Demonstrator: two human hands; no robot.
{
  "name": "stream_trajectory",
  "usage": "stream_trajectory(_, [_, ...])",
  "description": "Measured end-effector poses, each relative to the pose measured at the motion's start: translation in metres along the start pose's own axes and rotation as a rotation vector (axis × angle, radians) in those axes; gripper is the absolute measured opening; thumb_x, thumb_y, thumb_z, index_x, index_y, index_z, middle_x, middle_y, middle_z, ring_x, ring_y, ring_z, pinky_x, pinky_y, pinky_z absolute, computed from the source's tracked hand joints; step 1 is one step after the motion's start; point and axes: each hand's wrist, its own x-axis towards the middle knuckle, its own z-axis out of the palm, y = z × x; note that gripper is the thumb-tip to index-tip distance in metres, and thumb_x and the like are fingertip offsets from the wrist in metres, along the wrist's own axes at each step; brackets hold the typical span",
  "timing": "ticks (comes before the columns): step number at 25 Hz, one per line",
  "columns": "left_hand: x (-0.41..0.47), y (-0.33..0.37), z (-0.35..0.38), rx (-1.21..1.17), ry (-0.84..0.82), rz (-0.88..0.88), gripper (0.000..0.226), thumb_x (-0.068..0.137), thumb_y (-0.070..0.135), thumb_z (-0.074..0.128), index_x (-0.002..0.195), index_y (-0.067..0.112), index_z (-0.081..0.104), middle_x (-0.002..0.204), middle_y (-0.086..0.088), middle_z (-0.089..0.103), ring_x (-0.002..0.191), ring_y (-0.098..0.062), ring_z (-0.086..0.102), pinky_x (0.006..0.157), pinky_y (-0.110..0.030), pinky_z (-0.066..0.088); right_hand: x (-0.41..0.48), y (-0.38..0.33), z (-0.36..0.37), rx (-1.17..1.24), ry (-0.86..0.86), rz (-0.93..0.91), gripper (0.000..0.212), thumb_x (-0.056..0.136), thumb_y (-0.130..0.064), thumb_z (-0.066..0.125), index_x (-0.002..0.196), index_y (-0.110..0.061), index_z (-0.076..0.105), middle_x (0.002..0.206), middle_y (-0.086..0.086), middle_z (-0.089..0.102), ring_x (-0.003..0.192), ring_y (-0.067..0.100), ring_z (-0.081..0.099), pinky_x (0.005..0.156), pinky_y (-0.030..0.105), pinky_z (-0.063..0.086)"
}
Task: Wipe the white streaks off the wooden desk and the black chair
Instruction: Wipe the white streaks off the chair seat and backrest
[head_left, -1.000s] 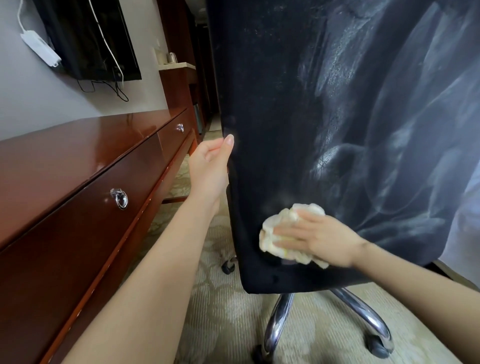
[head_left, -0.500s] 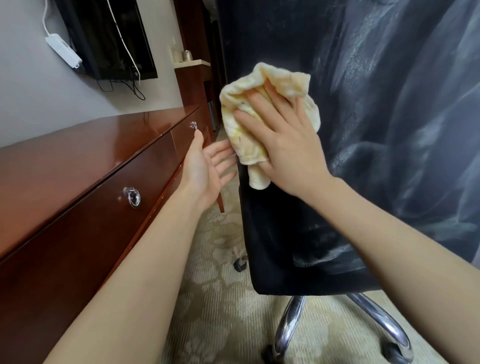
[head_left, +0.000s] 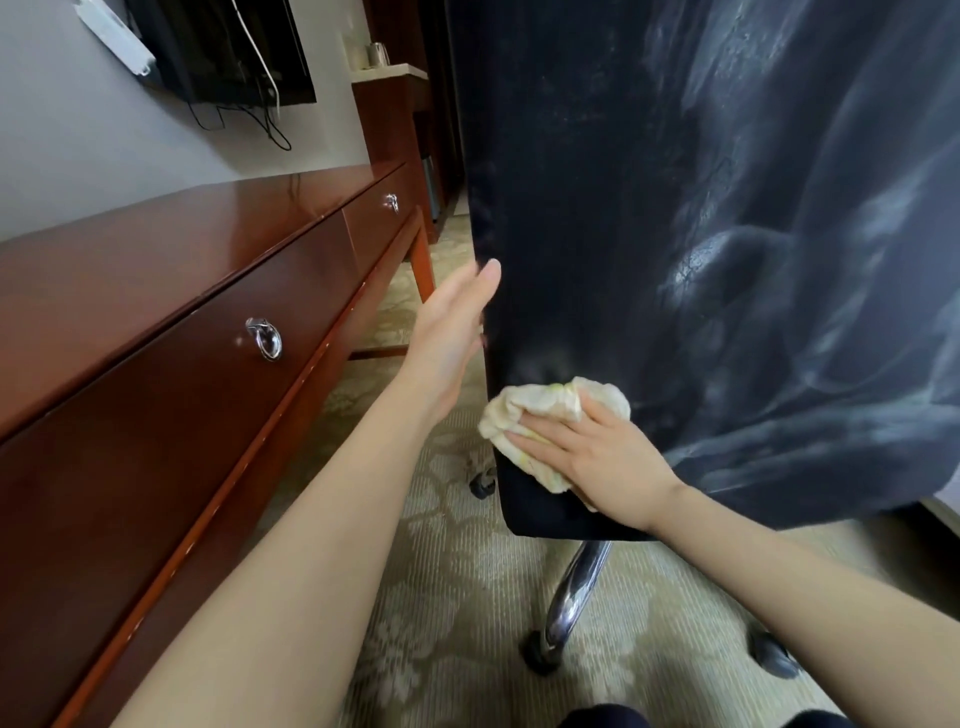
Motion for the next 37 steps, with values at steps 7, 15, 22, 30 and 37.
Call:
stream_trajectory(7, [-0.004, -0.008, 0.003, 0.1, 0.12, 0.036, 0.051, 0.09, 0.039, 0.061, 0.137, 0.023, 0.05, 0.128, 0.008, 0.061, 0.118, -0.007, 0.056, 0.105, -0.038, 0.044, -0.073, 0.01, 0.018, 0.027, -0.185, -0.138, 0.068, 0.07, -0.024, 0.071, 0.134, -0.024, 0.049, 0.131, -0.009, 0.055, 0.115, 0.017, 0.056, 0.114, 0.041, 0.006])
stream_trajectory(15, [-0.001, -0.001, -0.001, 0.173, 0.11, 0.038, 0.05, 0.092, 0.057, 0.044, 0.128, 0.024, 0.059, 0.127, 0.008, 0.062, 0.117, -0.01, 0.058, 0.103, -0.034, 0.045, -0.009, 0.071, -0.05, 0.188, 0.182, 0.186, 0.053, 0.088, -0.02, 0.038, 0.14, -0.02, 0.039, 0.148, 0.004, 0.037, 0.137, 0.028, 0.025, 0.109, 0.04, 0.02])
stream_trajectory(22, [0.003, -0.008, 0.005, 0.255, 0.205, 0.2, 0.052, 0.093, 0.034, 0.059, 0.059, 0.0, 0.04, 0.055, 0.0, 0.037, 0.054, -0.007, 0.034, 0.058, -0.021, 0.033, 0.028, 0.014, -0.033, 0.318, 0.293, 0.399, 0.06, 0.086, -0.011, 0.05, 0.144, -0.021, 0.034, 0.15, 0.005, 0.033, 0.134, 0.03, 0.032, 0.103, 0.049, 0.031])
stream_trajectory(30, [0.009, -0.019, 0.002, 0.211, 0.259, 0.184, 0.047, 0.09, 0.039, 0.06, 0.078, -0.006, 0.062, 0.078, -0.012, 0.053, 0.071, -0.015, 0.05, 0.073, -0.023, 0.048, -0.015, -0.07, 0.019, -0.246, -0.343, -0.251, 0.076, 0.088, -0.027, 0.05, 0.15, -0.023, 0.007, 0.151, -0.006, 0.022, 0.135, 0.024, 0.024, 0.115, 0.051, 0.005])
stream_trajectory(37, [0.016, -0.027, 0.002, 0.205, 0.307, 0.211, 0.045, 0.09, 0.04, 0.059, 0.082, -0.003, 0.064, 0.081, -0.007, 0.055, 0.074, -0.014, 0.05, 0.075, -0.024, 0.048, -0.083, -0.026, 0.05, -0.263, -0.398, -0.408, 0.087, 0.058, -0.026, 0.081, 0.136, -0.033, 0.044, 0.119, -0.018, 0.06, 0.095, 0.013, 0.059, 0.116, 0.046, 0.007])
